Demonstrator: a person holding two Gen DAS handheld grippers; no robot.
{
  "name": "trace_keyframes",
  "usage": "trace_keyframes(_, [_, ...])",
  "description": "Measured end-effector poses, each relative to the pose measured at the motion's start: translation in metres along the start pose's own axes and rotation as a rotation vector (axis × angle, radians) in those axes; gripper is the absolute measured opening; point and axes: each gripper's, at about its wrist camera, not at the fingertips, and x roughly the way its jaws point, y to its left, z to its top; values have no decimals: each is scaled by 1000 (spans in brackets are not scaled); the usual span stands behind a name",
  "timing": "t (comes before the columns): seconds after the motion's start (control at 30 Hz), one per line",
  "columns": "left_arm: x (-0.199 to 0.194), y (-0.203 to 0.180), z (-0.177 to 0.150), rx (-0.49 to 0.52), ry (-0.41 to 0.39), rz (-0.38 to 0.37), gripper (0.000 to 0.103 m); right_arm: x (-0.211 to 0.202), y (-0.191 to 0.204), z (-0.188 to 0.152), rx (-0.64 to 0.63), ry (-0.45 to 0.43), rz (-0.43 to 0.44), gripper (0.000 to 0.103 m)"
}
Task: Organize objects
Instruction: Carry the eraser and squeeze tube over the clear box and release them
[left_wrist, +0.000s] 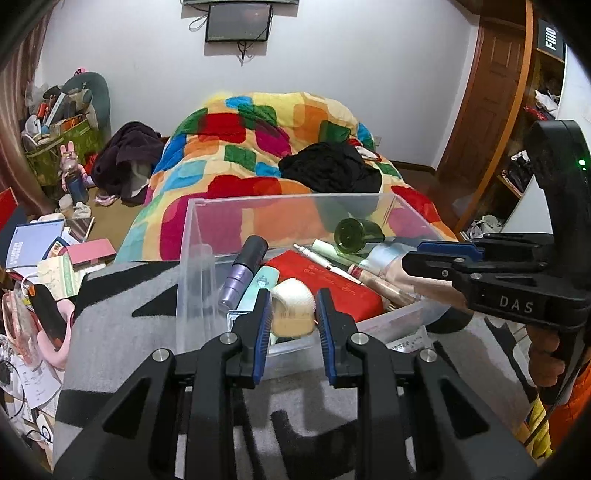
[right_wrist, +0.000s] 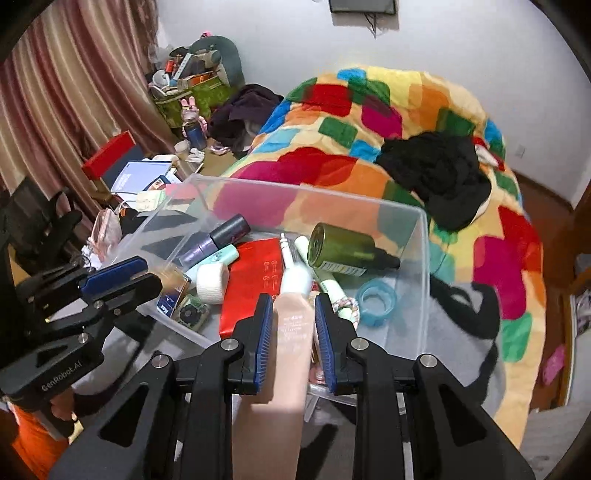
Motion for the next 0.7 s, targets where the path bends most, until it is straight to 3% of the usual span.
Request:
trace_keyframes(0.23, [-15,-9,0,31,-31,0,24,-28,7,-11,-58,-69,-44,26])
trace_keyframes(0.4, [-29,-18,-7,49,-50,-25,24,-51,11,-29,-72,-115,-20,26])
trace_keyframes(0.57, [-34,-31,-19,67,-39,-67,33,-56,5,-50,-51,-111,-2,26])
trace_keyframes(0.7, [-20,-49,-32,105,17,-100,34,-47,-6,-68,-30,-73,-18,26])
